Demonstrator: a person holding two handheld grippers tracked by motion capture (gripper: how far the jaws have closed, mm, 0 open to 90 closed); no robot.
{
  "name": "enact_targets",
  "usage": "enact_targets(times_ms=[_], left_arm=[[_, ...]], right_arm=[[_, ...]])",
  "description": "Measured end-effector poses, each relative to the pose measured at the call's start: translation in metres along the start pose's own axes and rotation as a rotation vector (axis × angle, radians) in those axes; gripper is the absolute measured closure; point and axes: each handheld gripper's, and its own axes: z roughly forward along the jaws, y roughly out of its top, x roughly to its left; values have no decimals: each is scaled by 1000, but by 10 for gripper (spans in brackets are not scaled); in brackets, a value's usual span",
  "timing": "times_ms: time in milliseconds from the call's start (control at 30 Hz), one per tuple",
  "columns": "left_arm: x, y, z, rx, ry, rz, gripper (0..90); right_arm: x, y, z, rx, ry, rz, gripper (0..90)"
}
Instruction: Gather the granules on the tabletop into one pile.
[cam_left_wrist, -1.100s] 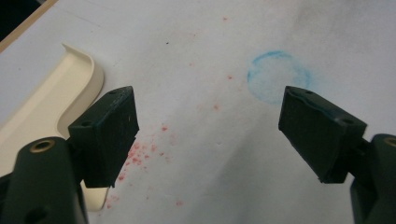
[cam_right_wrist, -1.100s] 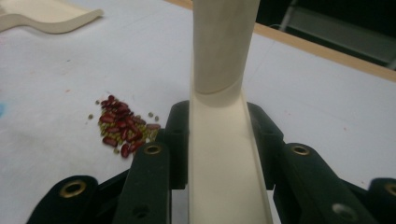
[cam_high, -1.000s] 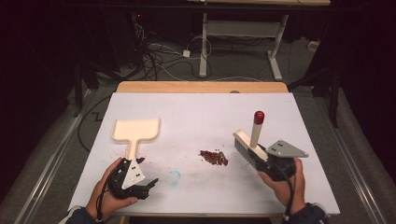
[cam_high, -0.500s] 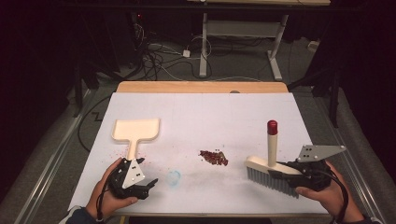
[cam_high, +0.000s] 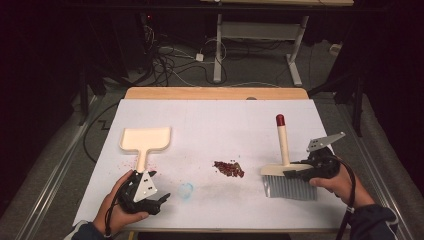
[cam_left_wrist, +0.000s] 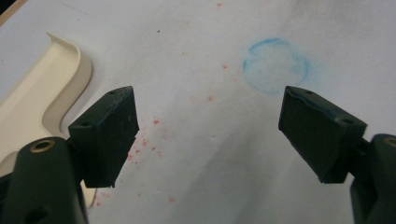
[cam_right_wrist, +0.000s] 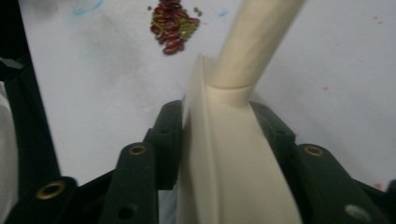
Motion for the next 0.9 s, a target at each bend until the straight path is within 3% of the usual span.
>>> enact_targets(times_ms=[67, 100, 167, 333, 400, 500, 633, 900], left_arm=[[0, 0, 0, 3, -1, -1, 190], [0, -1, 0, 3, -1, -2, 190], [0, -2, 1, 6, -3, -3, 190], [-1, -2, 2, 12, -8, -2, 190], [-1, -2, 2, 16, -10, 0, 190], [-1, -2, 3, 16, -10, -1, 190], [-2, -1, 4, 17, -10, 3, 190], [-2, -1, 3, 13, -9, 3, 190]], right_arm=[[-13, 1, 6, 11, -8, 0, 511], [-20, 1, 6, -16, 4, 17, 484], [-29, 1, 6, -16, -27, 35, 414], [-47, -1, -2, -60, -165, 100, 524], [-49, 0, 1, -36, -278, 135, 587], [-48, 0, 10, -15, -385, 151, 590], [-44, 3, 20, -36, -462, 162, 565], [-42, 3, 29, -51, -504, 139, 528]])
